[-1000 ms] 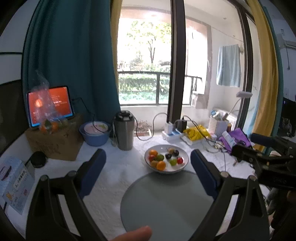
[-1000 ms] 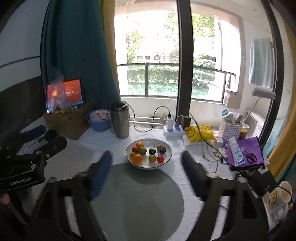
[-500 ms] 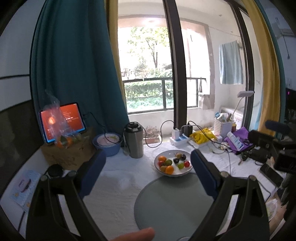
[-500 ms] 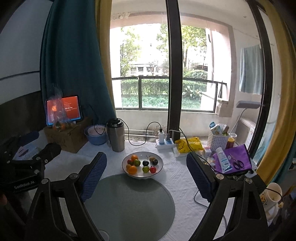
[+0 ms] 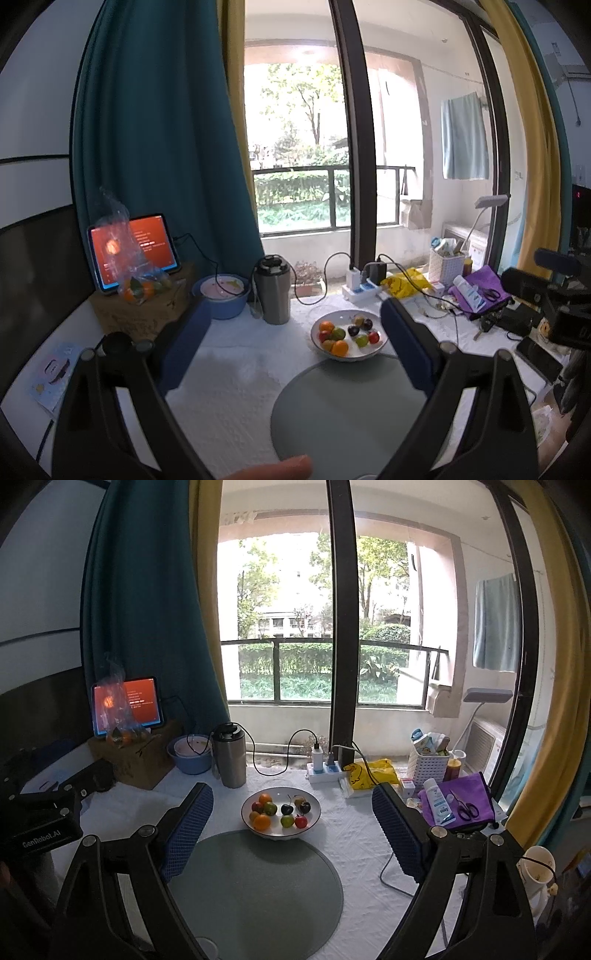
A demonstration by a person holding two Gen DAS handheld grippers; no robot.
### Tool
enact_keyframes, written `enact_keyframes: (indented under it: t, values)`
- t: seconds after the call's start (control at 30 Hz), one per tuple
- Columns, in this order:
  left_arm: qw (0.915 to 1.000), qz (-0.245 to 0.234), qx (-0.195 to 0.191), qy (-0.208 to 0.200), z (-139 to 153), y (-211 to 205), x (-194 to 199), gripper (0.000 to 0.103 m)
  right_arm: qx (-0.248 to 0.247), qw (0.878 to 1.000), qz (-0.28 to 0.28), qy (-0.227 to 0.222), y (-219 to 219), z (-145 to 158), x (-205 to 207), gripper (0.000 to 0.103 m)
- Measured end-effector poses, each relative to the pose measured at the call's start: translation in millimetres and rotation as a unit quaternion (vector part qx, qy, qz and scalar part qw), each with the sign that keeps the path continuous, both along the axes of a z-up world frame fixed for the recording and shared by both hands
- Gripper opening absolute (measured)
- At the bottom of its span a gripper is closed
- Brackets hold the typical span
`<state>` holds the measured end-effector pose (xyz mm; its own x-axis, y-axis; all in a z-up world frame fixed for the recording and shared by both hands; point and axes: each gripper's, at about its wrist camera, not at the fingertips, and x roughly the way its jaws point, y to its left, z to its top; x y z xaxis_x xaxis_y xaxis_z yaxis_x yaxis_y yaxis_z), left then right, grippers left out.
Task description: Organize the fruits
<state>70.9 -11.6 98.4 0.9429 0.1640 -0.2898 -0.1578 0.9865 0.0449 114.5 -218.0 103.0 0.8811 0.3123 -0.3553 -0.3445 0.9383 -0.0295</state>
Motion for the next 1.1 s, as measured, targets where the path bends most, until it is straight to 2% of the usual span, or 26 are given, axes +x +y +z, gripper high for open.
enact_keyframes:
  t: [1.1]
  values:
    - [0.9999, -0.008, -0.006, -0.012, 5.2, -2.7, 0.8, 0.094, 0.003, 1.000, -0.010, 0.003, -9.8, 4.9, 4.7, 0.090]
